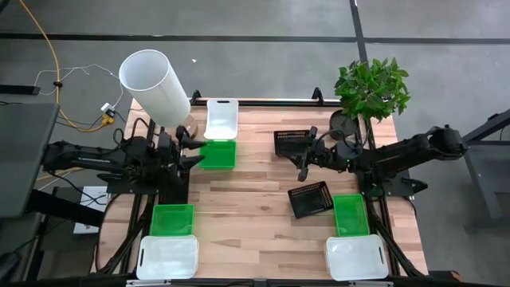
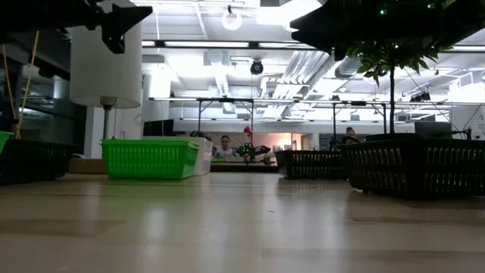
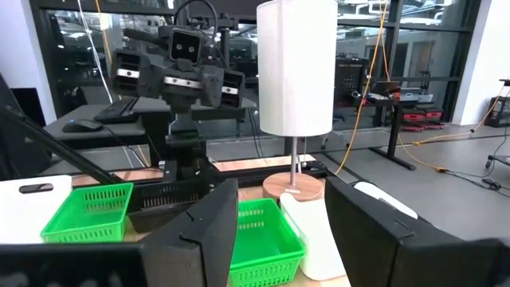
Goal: Stack baskets by color
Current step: Stack the bottom-left green bin on the top green bin
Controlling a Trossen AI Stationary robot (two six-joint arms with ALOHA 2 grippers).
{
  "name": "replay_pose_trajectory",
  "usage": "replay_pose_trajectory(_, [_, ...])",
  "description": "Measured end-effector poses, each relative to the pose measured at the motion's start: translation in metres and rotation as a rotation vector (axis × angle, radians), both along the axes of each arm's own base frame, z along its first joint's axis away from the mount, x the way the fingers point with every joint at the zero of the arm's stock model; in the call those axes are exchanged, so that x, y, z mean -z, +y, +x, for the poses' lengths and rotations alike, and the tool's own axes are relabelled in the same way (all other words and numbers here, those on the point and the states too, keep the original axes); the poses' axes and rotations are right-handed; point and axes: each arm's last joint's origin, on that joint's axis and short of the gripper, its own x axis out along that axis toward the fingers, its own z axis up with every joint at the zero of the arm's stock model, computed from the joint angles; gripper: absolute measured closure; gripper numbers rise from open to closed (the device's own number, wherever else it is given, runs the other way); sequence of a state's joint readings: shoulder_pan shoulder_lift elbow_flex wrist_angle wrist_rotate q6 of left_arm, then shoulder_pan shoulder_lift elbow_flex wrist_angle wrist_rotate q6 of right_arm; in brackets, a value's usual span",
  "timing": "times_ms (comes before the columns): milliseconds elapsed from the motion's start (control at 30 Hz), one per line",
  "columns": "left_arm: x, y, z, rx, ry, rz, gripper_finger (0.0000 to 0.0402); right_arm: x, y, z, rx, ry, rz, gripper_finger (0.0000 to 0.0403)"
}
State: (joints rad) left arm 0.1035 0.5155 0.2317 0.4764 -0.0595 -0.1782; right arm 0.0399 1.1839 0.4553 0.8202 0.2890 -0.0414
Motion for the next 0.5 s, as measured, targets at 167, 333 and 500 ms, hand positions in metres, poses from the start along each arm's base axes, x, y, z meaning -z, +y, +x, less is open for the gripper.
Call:
replay_pose_trajectory(167, [-0.003, -0.008, 0.017, 0.091, 0.122, 0.014, 0.0188, 0.0, 0.0, 0.0, 0.0, 0.0, 0.0, 0.0226])
replay_pose_trajectory(333, [-0.009, -0.022, 0.032, 0.18, 0.521, 0.03, 0.0188, 0.0, 0.0, 0.0, 0.0, 0.005, 0.0, 0.0226])
replay_pose_trajectory(500, [-0.015, -0.039, 0.036, 0.269, 0.925, 0.057, 0.0188, 0.001, 0.0, 0.0, 0.0, 0.013, 0.0, 0.0226])
